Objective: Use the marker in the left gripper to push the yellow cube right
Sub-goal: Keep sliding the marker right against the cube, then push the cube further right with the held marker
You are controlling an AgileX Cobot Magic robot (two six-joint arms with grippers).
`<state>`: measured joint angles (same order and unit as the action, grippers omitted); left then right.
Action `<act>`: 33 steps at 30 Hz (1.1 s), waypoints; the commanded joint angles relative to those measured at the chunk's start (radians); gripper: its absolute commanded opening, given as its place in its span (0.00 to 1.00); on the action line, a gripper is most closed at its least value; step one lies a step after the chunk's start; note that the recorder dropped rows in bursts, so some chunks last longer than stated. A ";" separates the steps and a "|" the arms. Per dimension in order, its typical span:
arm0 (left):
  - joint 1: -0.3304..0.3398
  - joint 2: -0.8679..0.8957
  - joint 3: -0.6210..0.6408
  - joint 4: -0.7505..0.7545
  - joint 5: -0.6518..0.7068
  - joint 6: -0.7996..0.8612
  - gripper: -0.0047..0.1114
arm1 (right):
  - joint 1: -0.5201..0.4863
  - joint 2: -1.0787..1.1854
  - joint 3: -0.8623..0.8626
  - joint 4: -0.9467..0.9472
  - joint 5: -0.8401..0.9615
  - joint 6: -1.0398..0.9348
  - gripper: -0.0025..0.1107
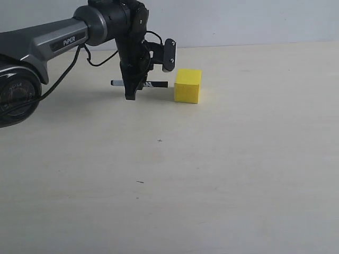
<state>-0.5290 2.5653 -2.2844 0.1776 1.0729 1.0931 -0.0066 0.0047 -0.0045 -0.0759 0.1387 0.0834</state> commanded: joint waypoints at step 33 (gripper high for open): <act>-0.028 -0.005 -0.007 0.042 0.021 -0.174 0.04 | 0.001 -0.005 0.004 -0.001 -0.005 -0.001 0.02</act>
<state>-0.5529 2.5653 -2.2844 0.2075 1.1083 0.9295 -0.0066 0.0047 -0.0045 -0.0759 0.1387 0.0834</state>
